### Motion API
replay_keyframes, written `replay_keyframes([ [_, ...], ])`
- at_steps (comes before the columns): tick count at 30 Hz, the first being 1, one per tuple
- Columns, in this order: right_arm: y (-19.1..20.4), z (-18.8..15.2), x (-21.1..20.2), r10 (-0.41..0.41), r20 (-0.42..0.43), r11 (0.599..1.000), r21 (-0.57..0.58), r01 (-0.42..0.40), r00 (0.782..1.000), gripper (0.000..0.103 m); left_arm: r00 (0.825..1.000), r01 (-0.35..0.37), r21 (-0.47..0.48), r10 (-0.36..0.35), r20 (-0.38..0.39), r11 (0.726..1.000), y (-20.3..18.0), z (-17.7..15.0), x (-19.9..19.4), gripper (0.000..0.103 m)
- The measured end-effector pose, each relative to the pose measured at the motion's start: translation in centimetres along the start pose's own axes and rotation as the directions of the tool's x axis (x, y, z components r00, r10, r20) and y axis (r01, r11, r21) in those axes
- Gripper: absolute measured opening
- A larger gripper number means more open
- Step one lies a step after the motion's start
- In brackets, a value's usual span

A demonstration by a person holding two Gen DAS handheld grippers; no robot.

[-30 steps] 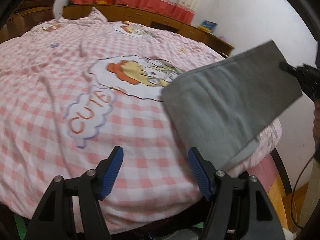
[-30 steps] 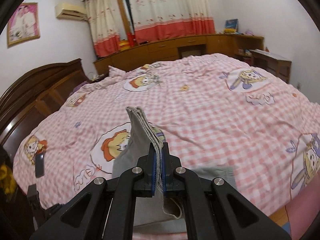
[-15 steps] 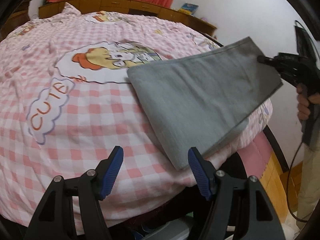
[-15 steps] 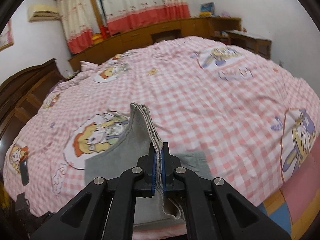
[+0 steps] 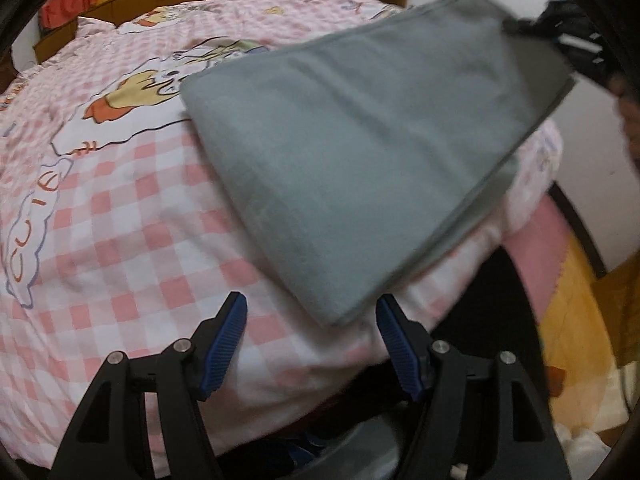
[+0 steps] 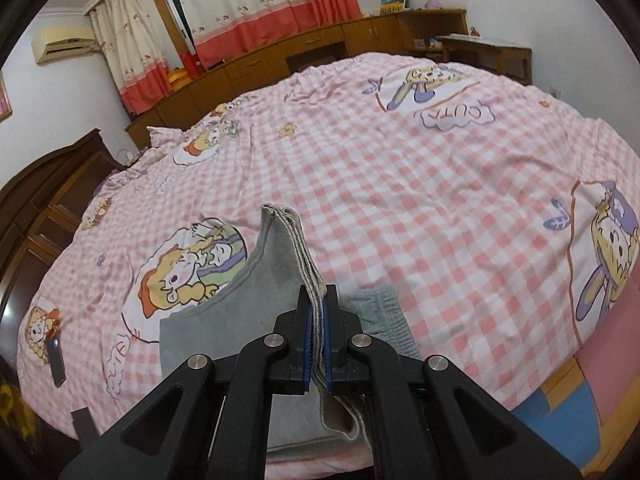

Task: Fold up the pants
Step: 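Lift the pinched seam edge with the right gripper and fold it over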

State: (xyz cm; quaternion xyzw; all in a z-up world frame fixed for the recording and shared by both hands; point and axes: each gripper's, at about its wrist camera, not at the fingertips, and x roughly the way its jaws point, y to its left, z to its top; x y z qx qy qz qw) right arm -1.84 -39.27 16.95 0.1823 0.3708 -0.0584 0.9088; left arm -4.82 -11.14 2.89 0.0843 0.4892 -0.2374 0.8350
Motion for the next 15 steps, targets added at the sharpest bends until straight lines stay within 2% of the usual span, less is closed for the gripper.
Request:
replay_keyframes([
  [2,0.2,0.2,-0.4,0.0,0.006,1.0,-0.007,0.0,1.0,0.005,1.0,-0.028,-0.014,0.028,-0.002,1.0,0.4,0.0,0.2,0.071],
  [6,0.3,0.2,-0.6,0.001,0.008,1.0,-0.009,-0.001,1.0,0.005,1.0,-0.011,-0.063,0.012,0.017,0.998,1.2,0.2,-0.3,0.071],
  [9,0.4,0.2,-0.4,0.001,0.002,1.0,-0.007,-0.001,1.0,0.005,1.0,-0.011,-0.05,0.012,0.021,0.999,0.8,0.5,-0.4,0.071],
  [13,0.4,0.2,0.0,-0.025,0.004,1.0,-0.014,0.025,1.0,0.005,0.993,-0.118,-0.024,0.119,0.022,0.993,0.4,0.5,-0.4,0.069],
  [15,-0.2,0.1,0.5,-0.049,-0.001,0.999,-0.006,0.049,0.999,0.005,0.99,-0.138,-0.045,0.138,0.007,0.989,1.2,0.1,-0.5,0.069],
])
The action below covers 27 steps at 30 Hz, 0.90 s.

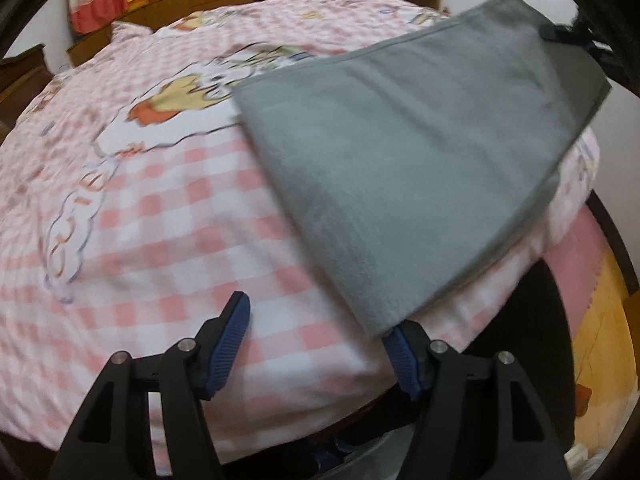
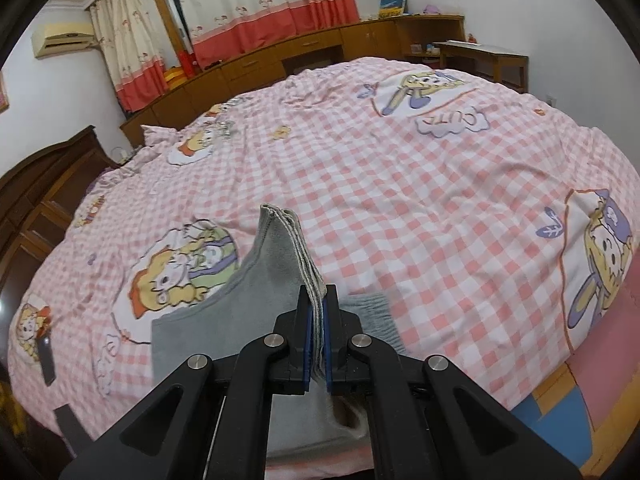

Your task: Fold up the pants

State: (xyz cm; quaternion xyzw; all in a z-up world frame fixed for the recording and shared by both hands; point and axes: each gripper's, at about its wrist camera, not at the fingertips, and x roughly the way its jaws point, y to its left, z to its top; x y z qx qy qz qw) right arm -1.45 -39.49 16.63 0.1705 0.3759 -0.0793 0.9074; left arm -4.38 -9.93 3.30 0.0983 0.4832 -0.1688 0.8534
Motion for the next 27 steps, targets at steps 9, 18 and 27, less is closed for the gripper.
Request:
replay_keyframes([
  [9,-3.2,-2.9,6.6,-0.07,-0.115,0.998,-0.007,0.069,0.991,0.005,0.999,0.013,0.007,-0.013,-0.034,1.0,0.9,-1.4,-0.2,0.069],
  [18,-5.9,-4.9,8.8,-0.057,-0.111,0.998,-0.026,0.055,0.992,0.025,0.994,0.106,-0.03,-0.105,0.04,0.994,2.1,-1.3,-2.4,0.069],
  [27,-7.1,-4.7,7.8,0.039,-0.104,0.999,-0.001,-0.039,0.994,0.043,0.989,0.135,0.042,-0.138,0.062,0.99,0.8,-0.7,-4.1,0.069],
])
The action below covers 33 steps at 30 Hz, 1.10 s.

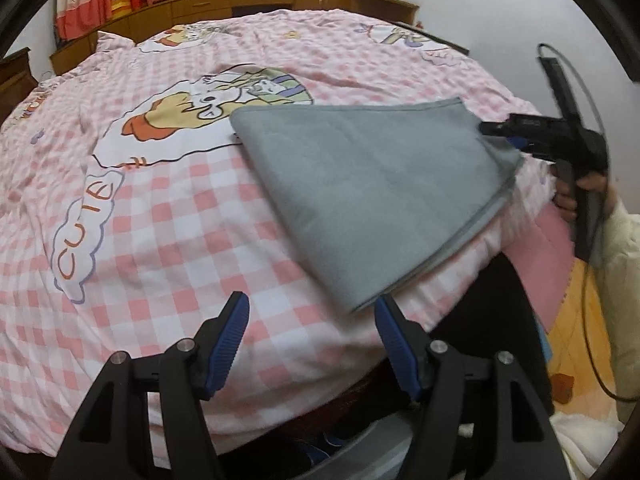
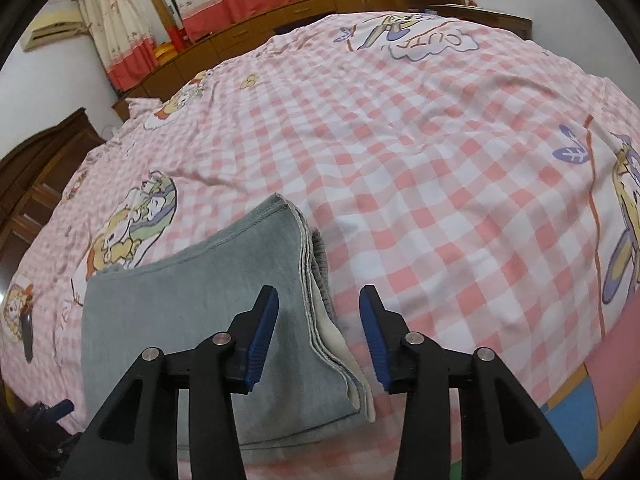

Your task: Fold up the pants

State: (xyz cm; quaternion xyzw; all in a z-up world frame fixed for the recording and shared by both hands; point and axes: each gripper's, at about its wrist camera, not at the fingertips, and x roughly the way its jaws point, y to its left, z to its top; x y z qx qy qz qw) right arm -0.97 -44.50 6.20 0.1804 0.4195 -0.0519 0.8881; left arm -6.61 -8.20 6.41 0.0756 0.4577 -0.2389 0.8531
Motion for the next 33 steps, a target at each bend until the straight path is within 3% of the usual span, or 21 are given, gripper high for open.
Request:
replay_keyframes([
  [5,0.5,0.4,1.5,-0.001,-0.031,1.0,-0.017,0.001,1.0,0.044,1.0,-0.002,-0.004,0.002,0.022,1.0,0.9,-0.2,-0.4,0.069],
  [11,1.1,1.0,2.7,0.014,-0.041,0.999,-0.046,-0.016,0.999,0.046,0.997,0.008,-0.081,-0.002,0.073,0.997,2.8,2.6,0.6,0.069],
  [15,0.8,0.8,3.7,0.039,-0.058,0.998,-0.038,-0.041,0.998,0.047,0.994,0.012,-0.114,0.0,0.106,0.993,3.9,5.4,2.3,0.069],
  [25,0.2,0.5,4.7,0.107,-0.061,0.992,-0.055,-0.11,0.992,0.047,0.997,0.048,-0.198,-0.034,0.071,0.979,5.3,10.1,8.8,0.07],
  [31,0.4,0.2,4.5,0.115,-0.021,0.992,-0.046,-0.116,0.993,0.037,0.996,0.059,-0.223,-0.041,0.082,0.973,4.5,11.7,10.8,0.07],
  [33,0.7,0.0,3.9,0.104,0.009,0.993,-0.05,-0.104,0.995,0.028,0.994,0.074,-0.231,-0.053,0.096,0.97,4.0,11.8,10.9,0.07],
])
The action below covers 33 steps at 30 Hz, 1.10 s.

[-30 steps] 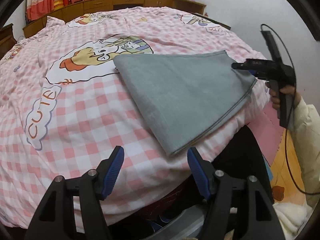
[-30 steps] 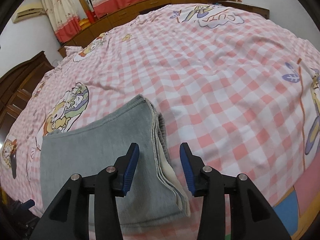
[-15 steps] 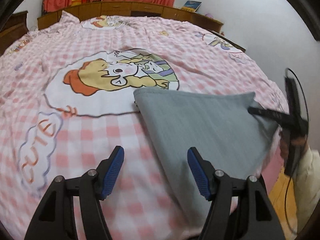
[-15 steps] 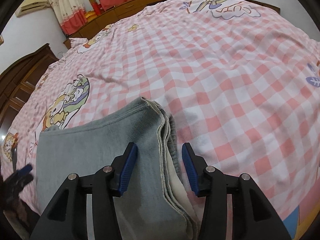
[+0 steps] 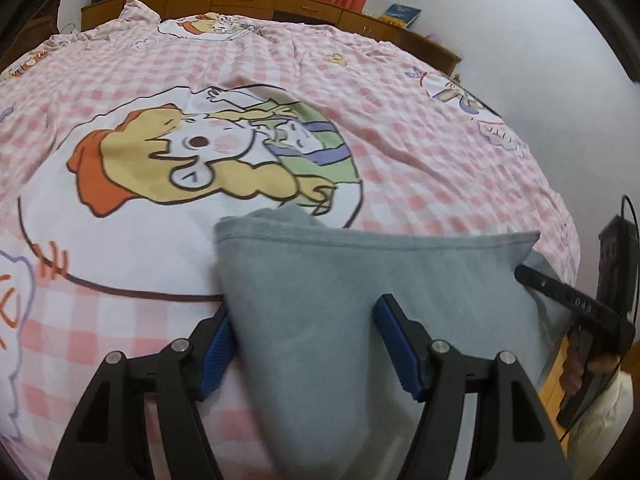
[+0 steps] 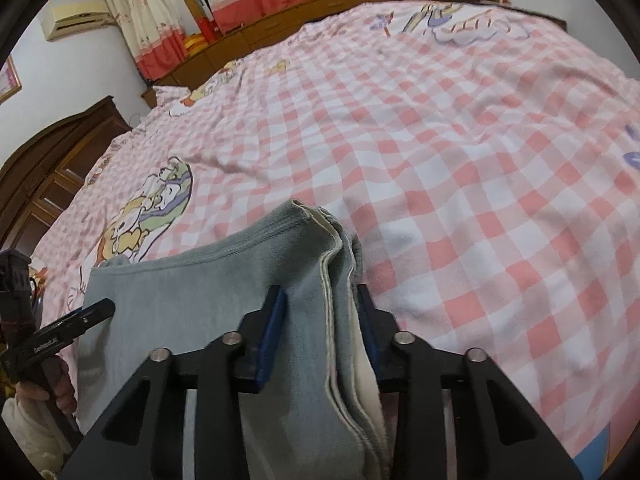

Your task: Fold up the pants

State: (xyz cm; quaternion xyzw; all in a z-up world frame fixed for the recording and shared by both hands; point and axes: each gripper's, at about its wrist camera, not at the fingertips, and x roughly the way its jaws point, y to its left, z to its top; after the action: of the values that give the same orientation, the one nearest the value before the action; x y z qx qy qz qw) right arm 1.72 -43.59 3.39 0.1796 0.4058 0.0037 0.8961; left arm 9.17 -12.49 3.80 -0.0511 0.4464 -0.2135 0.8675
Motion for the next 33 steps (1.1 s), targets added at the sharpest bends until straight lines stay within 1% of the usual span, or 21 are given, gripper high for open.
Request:
replay_keyframes([
  [2,0.4,-0.1,-0.4,-0.018,0.015,1.0,-0.015,0.018,1.0,0.026,1.0,0.013,0.01,-0.013,0.014,1.0,-0.6,-0.1,0.1,0.061],
  [4,0.8,-0.3,-0.6,-0.041,0.029,0.999,-0.029,0.042,0.999,0.024,1.0,-0.01,0.02,0.01,0.029,1.0,-0.9,-0.2,0.1,0.038],
  [5,0.8,-0.2,-0.6,-0.045,0.035,0.999,-0.028,0.046,0.998,0.022,0.999,-0.023,0.017,0.022,0.039,1.0,-0.9,-0.3,-0.1,0.033],
  [7,1.1,-0.2,-1.5,-0.041,0.071,0.999,-0.008,0.042,0.997,0.017,0.999,-0.007,-0.014,0.007,0.046,1.0,-0.4,-0.3,-0.6,0.019],
  [8,1.1,-0.2,-2.1,-0.027,0.093,1.0,0.001,0.027,0.995,0.015,0.999,0.013,-0.038,-0.011,0.053,0.999,-0.2,-0.3,-1.1,0.017],
  [9,1.3,-0.3,-2.7,-0.013,0.114,1.0,0.005,0.013,0.993,0.014,0.997,0.036,-0.058,-0.033,0.066,0.998,0.0,-0.3,-1.7,0.016],
  [11,2.0,-0.4,-4.5,0.01,0.169,1.0,-0.005,-0.01,0.986,0.014,0.994,0.054,-0.063,-0.048,0.094,0.997,-0.1,-0.4,-2.9,0.015],
  [13,3.2,-0.6,-6.0,0.015,0.211,0.999,-0.031,-0.009,0.977,0.013,0.99,0.059,-0.043,-0.053,0.128,0.997,-0.6,-0.6,-4.7,0.015],
  [16,4.9,-0.8,-7.8,0.024,0.249,0.998,-0.06,-0.009,0.968,0.013,0.985,0.068,-0.018,-0.064,0.161,0.998,-1.1,-0.7,-7.1,0.014],
  [19,6.8,-0.9,-9.7,0.066,0.283,0.996,-0.079,-0.045,0.957,0.013,0.977,0.033,0.019,-0.036,0.209,0.999,-1.2,-0.6,-10.3,0.014],
  [21,8.1,-0.8,-10.5,0.096,0.293,0.993,-0.094,-0.071,0.951,0.013,0.971,0.016,0.024,-0.021,0.239,1.0,-0.6,-0.5,-12.2,0.014],
  [24,10.5,-0.6,-11.0,0.148,0.293,0.986,-0.118,-0.117,0.945,0.013,0.961,-0.02,0.023,0.012,0.277,1.0,1.0,0.1,-15.3,0.014],
  [27,13.4,-0.2,-10.4,0.201,0.278,0.976,-0.144,-0.166,0.939,0.013,0.949,-0.088,0.03,0.075,0.306,0.996,3.1,1.1,-17.9,0.015],
  [29,15.3,-0.2,-9.5,0.219,0.261,0.971,-0.157,-0.183,0.94,0.013,0.946,-0.119,0.029,0.105,0.306,0.992,4.8,2.0,-18.8,0.015],
  [30,16.4,-0.1,-8.9,0.225,0.25,0.968,-0.165,-0.188,0.942,0.013,0.948,-0.13,0.023,0.117,0.297,0.991,6.0,2.6,-19.2,0.015],
  [33,18.8,0.0,-6.8,0.243,0.209,0.961,-0.185,-0.206,0.947,0.013,0.95,-0.166,0.013,0.157,0.27,0.986,8.8,3.6,-18.9,0.015],
])
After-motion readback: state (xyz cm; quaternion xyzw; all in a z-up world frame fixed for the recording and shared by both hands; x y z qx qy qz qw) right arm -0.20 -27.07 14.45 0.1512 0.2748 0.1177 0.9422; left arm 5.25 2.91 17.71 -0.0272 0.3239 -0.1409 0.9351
